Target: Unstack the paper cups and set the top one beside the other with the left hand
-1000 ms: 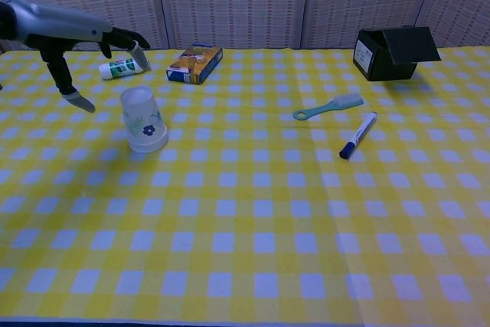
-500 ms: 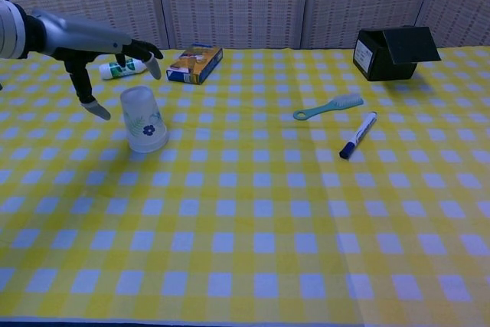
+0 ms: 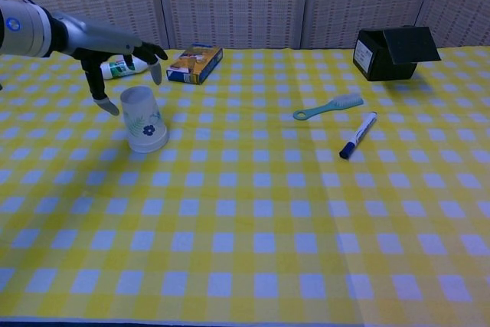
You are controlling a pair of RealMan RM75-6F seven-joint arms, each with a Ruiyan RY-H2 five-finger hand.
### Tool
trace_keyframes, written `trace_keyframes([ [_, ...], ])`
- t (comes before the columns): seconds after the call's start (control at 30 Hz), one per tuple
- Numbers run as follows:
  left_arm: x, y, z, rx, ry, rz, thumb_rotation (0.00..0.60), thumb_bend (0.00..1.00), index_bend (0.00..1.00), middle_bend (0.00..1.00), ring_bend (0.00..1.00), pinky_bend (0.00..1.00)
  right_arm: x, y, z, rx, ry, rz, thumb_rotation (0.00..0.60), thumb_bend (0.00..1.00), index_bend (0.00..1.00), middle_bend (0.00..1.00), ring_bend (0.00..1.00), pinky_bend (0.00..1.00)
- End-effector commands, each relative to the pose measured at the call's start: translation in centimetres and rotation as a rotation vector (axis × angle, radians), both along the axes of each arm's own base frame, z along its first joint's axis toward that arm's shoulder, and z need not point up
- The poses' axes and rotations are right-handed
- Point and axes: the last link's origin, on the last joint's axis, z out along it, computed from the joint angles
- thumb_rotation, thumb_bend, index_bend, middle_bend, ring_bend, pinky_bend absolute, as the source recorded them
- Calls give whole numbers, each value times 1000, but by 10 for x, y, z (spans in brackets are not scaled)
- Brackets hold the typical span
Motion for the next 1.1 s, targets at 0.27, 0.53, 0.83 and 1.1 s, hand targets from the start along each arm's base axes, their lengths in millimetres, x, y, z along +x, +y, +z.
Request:
trace_keyframes([
  [0.27, -2, 8, -5, -5, 12, 0, 600, 203, 327, 0, 0, 220, -1, -1, 0, 6, 0, -7, 600, 214, 21, 0, 0, 0],
  [0.53, 3, 6, -2, -4, 5, -17, 600, 204, 369, 0, 0, 220, -1, -1, 0, 4, 1, -5, 600, 213, 21, 0, 0, 0],
  [0.83, 2, 10, -3, 5, 5, -13, 600, 204, 384, 0, 0, 220, 0, 1, 1, 3, -1, -2, 600, 214, 21, 0, 0, 0],
  [1.1, 1, 11, -4, 11, 9, -18, 600, 203, 414, 0, 0, 220, -1, 0, 1, 4, 0, -6, 600, 213, 21, 0, 0, 0],
])
